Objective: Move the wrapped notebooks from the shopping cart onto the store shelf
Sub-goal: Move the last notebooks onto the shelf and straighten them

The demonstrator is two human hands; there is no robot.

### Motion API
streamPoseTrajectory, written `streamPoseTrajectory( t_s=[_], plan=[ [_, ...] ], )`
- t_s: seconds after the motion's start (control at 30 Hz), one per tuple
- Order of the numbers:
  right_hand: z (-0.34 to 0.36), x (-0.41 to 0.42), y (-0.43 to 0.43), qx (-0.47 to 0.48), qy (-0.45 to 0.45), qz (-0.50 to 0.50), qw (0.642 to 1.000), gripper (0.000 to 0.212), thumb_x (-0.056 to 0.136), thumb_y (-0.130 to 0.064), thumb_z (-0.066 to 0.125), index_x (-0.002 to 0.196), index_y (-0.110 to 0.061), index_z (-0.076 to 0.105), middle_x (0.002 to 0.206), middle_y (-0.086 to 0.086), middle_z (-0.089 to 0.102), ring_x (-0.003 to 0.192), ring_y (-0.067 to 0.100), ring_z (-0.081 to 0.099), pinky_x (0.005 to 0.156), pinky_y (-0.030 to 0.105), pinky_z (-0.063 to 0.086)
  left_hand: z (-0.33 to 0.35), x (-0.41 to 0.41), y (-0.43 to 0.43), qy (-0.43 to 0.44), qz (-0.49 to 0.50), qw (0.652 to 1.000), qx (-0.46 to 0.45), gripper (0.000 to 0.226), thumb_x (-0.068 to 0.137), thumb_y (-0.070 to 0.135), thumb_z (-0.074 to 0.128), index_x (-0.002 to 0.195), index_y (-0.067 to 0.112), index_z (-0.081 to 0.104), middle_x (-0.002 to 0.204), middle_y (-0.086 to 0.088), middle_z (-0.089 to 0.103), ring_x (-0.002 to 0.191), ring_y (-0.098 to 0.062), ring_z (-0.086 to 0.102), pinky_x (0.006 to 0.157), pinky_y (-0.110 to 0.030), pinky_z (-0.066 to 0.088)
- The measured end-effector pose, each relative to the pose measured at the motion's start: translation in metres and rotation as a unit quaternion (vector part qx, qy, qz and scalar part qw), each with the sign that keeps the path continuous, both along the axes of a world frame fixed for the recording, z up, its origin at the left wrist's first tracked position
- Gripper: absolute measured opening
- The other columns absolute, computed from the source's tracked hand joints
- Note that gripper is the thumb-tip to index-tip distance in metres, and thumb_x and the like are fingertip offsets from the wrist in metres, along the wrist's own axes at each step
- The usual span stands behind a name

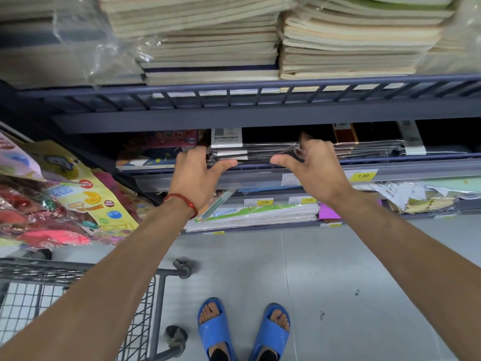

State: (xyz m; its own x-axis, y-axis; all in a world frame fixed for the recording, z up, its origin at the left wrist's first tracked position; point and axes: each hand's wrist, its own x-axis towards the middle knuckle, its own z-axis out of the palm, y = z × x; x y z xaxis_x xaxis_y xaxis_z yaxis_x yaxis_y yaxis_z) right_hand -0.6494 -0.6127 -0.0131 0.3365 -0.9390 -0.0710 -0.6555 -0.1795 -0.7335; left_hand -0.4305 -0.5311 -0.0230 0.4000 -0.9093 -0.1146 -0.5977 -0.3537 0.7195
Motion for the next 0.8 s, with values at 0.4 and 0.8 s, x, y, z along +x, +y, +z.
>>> streamPoseTrajectory(
  t_s=[0.4,0.8],
  plan=[
    [-0.009,0.006,0.0,-0.044,-0.018,-0.021,0.999,0.054,0.087,-0.042,0.074,0.06,-0.023,0.031,0.05,-0.007,0.03,0.051,0.013,0.028,0.056,0.032,0.029,-0.003,-0.004,-0.008,0.031,0.08,0.996,-0.011,0.058,0.074,0.061,0.073,0.07,0.004,0.065,0.082,-0.015,0.065,0.092,-0.019,0.037,0.062,-0.022,0.022],
    [-0.002,0.005,0.003,-0.065,0.029,0.0,0.997,0.051,0.088,-0.036,0.074,0.064,-0.027,0.03,0.054,-0.011,0.033,0.048,0.009,0.032,0.046,0.017,0.029,0.002,-0.006,-0.004,0.019,0.061,0.998,-0.014,0.054,0.079,0.055,0.074,0.051,0.021,0.043,0.058,-0.002,0.048,0.08,-0.026,0.04,0.069,-0.033,0.032]
  ],
)
